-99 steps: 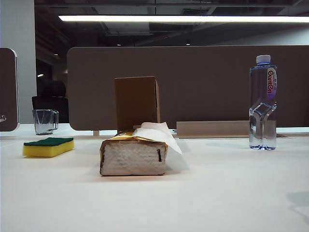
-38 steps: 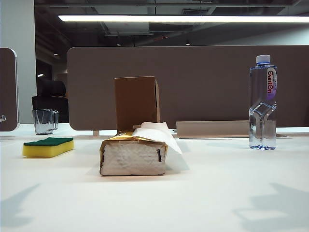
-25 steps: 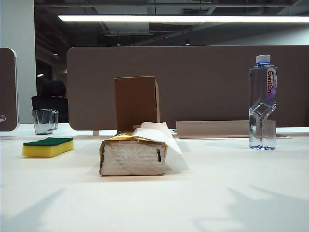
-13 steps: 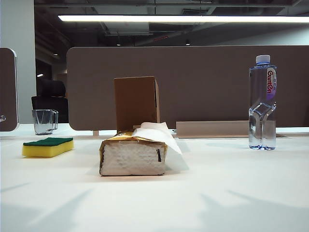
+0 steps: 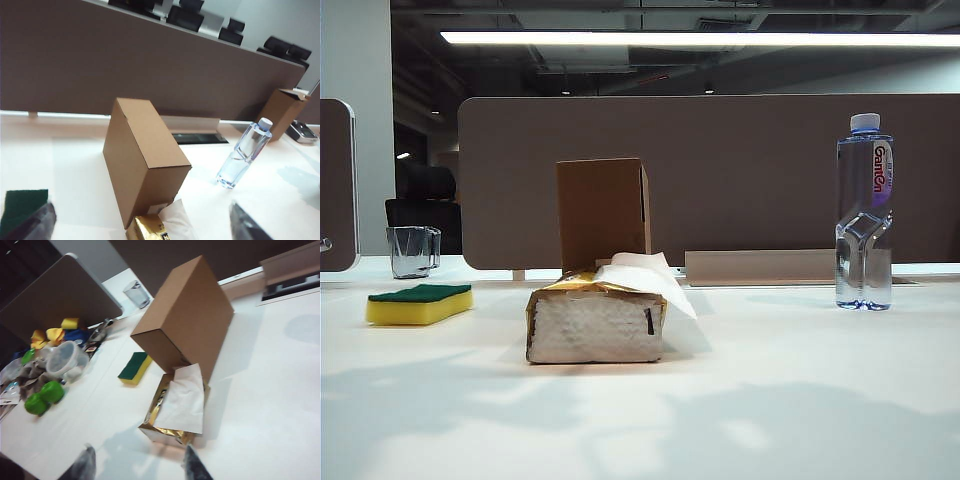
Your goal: Move the sponge from left to right to wipe the table, avoiding obstacles on the table, and finally reaching the bottle of mineral water.
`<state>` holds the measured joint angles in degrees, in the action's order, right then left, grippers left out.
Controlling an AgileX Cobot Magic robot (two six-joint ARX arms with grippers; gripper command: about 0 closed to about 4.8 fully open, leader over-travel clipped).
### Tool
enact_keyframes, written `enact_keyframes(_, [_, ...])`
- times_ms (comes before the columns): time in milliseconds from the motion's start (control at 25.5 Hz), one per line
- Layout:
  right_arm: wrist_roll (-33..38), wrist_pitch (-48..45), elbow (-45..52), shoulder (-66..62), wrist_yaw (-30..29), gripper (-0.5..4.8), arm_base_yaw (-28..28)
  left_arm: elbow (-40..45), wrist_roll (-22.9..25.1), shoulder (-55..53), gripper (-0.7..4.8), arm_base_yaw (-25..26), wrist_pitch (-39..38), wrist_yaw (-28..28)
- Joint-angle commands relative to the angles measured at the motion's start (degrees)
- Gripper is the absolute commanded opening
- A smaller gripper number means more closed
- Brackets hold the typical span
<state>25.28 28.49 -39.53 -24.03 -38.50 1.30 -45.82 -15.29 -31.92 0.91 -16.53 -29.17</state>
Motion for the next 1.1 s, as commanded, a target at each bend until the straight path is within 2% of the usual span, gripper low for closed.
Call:
enact_keyframes(39, [0.24,-0.83,-2.32,-3.04,-1.75,2.30,-0.07,-1.92,0.33,-3.93,4.79,-0.02,0.37,-0.63])
enact_keyframes(354, [0.22,-0.92,-8.13,-9.97,-2.40,2.30,-1.66,-4.63,3.26,-13.97,4.79,0.02,2.23,0.02])
enact_keyframes(511, [0.22,-0.85,-11.34,-14.53,-2.80,2.30,-5.16,-4.66,3.26,-21.07,4.79,0.55,6.01,0.57])
enact_keyframes(904, [0.22,-1.46,-12.59,-22.69,-3.23,2.30,-11.61,-5.53,3.34,-37.29,4.79,1.01,11.15,0.46])
enact_keyframes(1022, [0.22,-1.75,-12.74,-24.92,-3.82,2.30,-13.66,-6.75,5.95,-42.47,4.79,1.03,12.20,1.11])
enact_keyframes(1100, [0.24,-1.92,-12.92,-25.81,-3.93,2.30,-13.75,-7.89,5.88,-45.51,4.79,1.22,12.98,1.11])
